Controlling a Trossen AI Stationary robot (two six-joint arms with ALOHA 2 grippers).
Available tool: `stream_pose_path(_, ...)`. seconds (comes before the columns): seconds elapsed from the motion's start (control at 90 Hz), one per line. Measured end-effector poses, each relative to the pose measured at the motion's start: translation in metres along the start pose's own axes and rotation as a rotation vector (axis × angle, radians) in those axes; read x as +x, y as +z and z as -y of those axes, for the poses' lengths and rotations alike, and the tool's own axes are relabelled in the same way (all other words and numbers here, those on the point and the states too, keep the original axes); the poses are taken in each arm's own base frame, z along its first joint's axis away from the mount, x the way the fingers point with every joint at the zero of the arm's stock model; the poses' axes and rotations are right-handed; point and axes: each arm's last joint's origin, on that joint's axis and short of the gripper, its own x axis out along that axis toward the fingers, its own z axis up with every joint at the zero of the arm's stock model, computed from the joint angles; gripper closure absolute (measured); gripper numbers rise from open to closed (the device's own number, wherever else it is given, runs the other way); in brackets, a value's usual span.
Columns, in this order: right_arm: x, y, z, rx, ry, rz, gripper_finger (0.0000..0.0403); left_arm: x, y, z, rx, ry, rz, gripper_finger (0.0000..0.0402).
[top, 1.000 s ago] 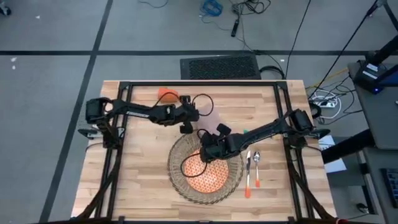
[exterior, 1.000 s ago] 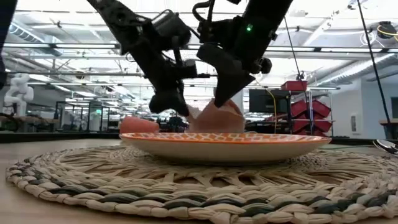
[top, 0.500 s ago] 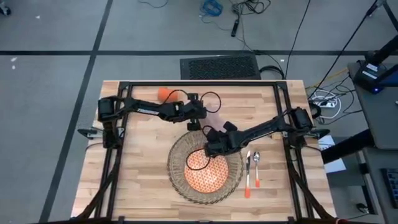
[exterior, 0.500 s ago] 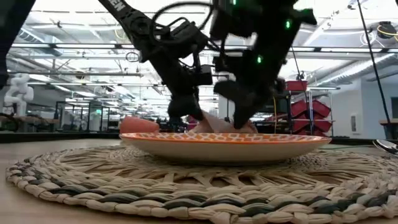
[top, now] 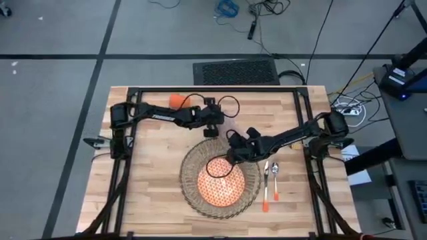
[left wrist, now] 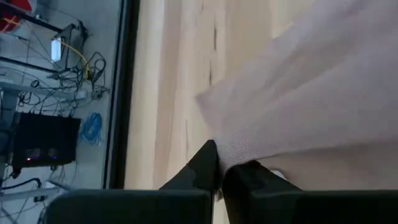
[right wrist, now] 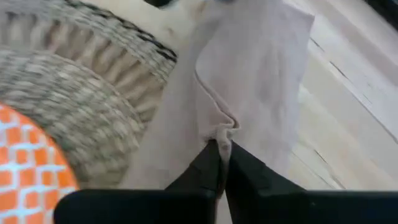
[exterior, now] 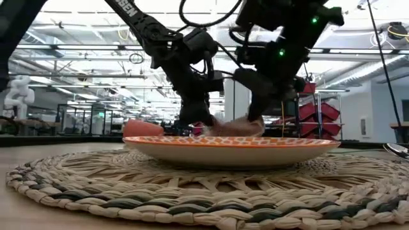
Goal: Set table place
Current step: Fold the white napkin
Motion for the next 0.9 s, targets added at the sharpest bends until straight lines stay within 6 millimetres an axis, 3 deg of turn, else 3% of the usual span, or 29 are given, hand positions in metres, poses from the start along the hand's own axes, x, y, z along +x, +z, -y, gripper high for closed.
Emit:
stream_pose_path(0.189,0.012,-0.011,0.015,0.016,-0.007,-0.086,0.0392,0.0,0.002,0.0,-0.012,-0.017,0.025,0.0382)
stream_pose_path(0.556,0.018,-0.024,0.019,0.057,-0.032,-0.096,0.028,0.001,-0.001,-0.004,-0.023,0.024,-0.003,0.0237)
stream_pose_path(0.9,0.017,-0.03,0.025,0.066,-0.099,-0.148,0.0267,0.002,-0.002,-0.008,-0.07,0.061,-0.01,0.0218)
